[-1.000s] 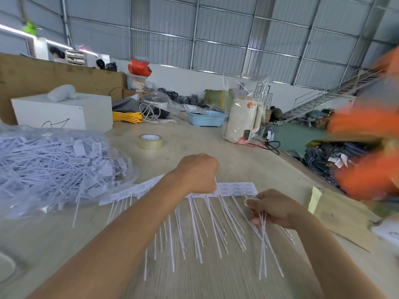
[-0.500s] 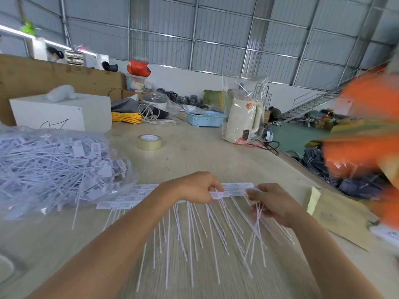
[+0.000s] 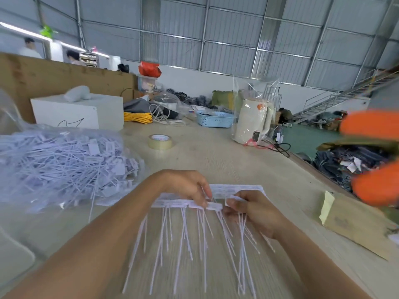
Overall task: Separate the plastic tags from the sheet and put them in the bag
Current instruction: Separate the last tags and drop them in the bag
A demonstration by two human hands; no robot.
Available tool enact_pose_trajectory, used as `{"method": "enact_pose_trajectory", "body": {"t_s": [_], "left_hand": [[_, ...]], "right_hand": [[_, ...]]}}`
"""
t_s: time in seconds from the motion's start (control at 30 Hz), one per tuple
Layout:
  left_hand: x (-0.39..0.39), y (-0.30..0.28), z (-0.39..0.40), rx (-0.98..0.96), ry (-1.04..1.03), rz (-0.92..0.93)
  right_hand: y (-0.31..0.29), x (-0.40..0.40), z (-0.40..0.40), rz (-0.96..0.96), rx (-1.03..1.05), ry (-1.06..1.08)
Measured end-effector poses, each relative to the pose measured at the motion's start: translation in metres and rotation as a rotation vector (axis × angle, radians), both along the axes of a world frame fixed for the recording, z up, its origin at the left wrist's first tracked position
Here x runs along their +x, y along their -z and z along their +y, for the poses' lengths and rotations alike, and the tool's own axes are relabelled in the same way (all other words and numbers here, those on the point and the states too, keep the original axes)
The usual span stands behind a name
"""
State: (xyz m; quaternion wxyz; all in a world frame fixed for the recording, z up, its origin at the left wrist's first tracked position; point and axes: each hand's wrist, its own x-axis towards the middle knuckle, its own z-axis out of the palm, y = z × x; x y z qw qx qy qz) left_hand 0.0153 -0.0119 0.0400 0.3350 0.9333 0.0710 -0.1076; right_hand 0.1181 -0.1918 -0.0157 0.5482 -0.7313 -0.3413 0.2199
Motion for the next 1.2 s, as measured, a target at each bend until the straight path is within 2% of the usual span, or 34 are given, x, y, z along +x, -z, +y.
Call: {"method": "enact_pose_trajectory", "body": {"t_s": [0.13, 0.3, 0.4, 0.53, 0.6, 0.73, 0.83, 0.9, 0.97, 1.03, 1.13, 1.2], "left_hand": [[-0.020, 0.001, 0.019, -0.075, 0.025, -0.007], [-0.042, -0.014, 0.023, 0.158, 0.083, 0.041], [-0.053, -0.042, 0.015, 0.052, 0.086, -0.009], [-0.051, -0.081, -0.012, -0.074, 0.084, -0.218], [-0.038, -0.089, -0.026, -0.101, 0.074, -0.251], [0.002, -0.065, -0.045, 0.056, 0.042, -0.174], [0.022, -0.024, -0.042, 0.188, 0.014, -0.091], [0.026, 0.002, -0.038, 0.175, -0.045, -0.098], [0.028, 0.019, -0.036, 0.131, -0.073, -0.116], [0.028, 0.025, -0.036, 0.104, -0.089, -0.139], [0.027, 0.020, -0.040, 0.062, -0.085, -0.175], [0.027, 0.016, -0.045, 0.065, -0.083, -0.202]], "right_hand": [[0.001, -0.003, 0.001, 0.008, -0.055, -0.036], [0.001, -0.007, 0.005, 0.024, -0.074, -0.048], [0.002, -0.005, 0.005, 0.093, -0.035, -0.044], [0.004, -0.003, 0.008, 0.132, -0.010, -0.080], [0.006, -0.003, 0.008, 0.184, 0.029, -0.096], [-0.002, 0.006, -0.001, 0.355, 0.151, 0.007], [-0.018, 0.027, -0.024, 0.130, 0.064, 0.281], [-0.024, 0.041, -0.039, -0.070, 0.009, 0.442], [-0.027, 0.047, -0.047, -0.147, 0.005, 0.474], [-0.031, 0.043, -0.048, -0.137, 0.021, 0.399], [-0.040, 0.029, -0.042, -0.038, 0.060, 0.157], [-0.042, 0.019, -0.036, -0.070, 0.011, 0.036]]}}
